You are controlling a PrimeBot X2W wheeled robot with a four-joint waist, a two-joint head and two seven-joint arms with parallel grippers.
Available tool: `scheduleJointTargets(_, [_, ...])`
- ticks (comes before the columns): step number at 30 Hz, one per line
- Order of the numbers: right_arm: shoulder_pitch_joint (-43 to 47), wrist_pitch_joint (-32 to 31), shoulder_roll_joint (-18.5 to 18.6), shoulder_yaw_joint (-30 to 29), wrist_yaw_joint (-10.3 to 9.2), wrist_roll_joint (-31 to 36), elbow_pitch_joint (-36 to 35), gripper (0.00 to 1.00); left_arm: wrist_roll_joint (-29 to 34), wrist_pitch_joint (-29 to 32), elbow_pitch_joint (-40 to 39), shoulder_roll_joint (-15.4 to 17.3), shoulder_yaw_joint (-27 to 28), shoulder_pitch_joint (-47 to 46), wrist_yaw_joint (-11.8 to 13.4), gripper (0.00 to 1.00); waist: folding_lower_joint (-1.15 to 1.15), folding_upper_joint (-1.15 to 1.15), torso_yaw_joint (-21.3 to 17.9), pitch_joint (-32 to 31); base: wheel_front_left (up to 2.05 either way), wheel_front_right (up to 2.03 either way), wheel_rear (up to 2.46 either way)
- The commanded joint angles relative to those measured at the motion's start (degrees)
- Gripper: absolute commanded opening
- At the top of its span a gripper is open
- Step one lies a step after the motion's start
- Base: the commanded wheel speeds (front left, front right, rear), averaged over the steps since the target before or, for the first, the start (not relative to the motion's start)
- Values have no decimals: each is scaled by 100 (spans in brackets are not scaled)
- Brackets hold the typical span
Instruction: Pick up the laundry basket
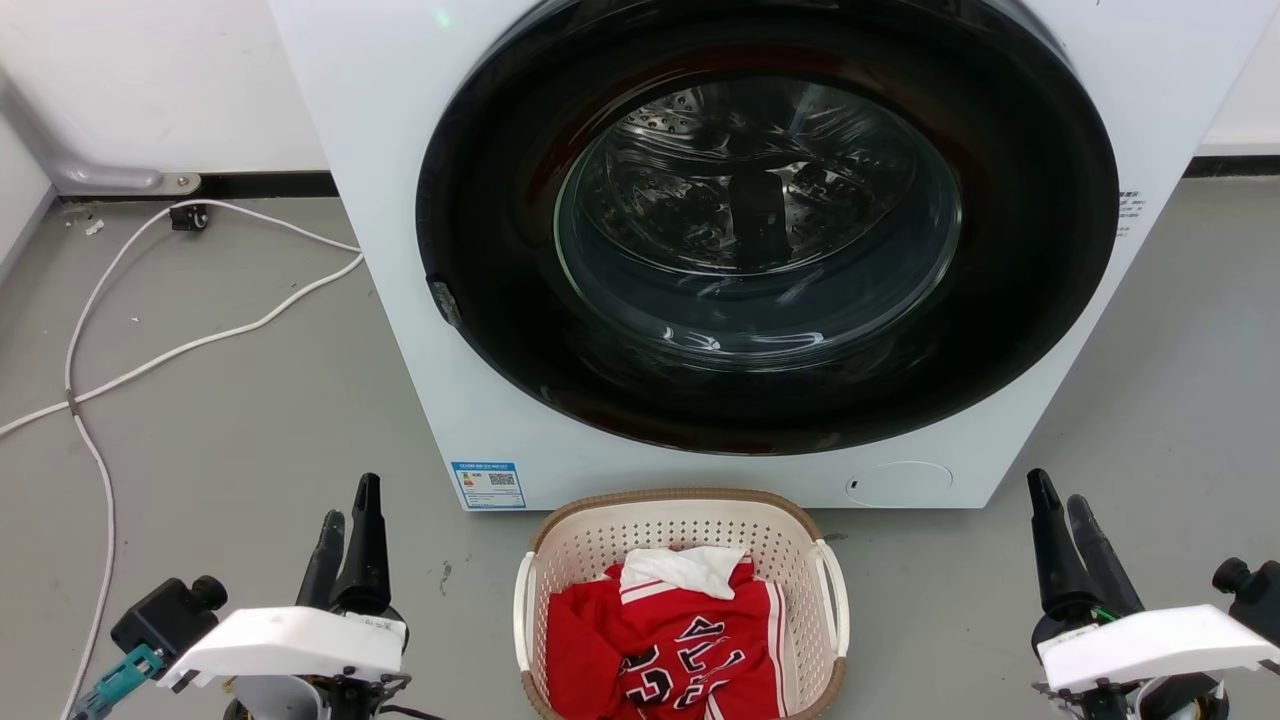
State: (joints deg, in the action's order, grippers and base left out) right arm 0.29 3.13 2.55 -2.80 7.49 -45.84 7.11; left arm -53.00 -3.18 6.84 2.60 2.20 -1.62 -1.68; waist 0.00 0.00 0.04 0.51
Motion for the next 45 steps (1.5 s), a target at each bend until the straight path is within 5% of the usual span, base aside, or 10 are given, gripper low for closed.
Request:
scheduleJointTargets(1, [-22,49,23,17,0,168,-124,100,141,-45,-112,23,-10,-19,19,100,0,0,-2,0,0,0,0])
scheduleJointTargets(45, [393,762,37,140,0,3376,-691,100,3248,-760,-500,31,-327,277,195,100,0,0,19,48,0,0,0])
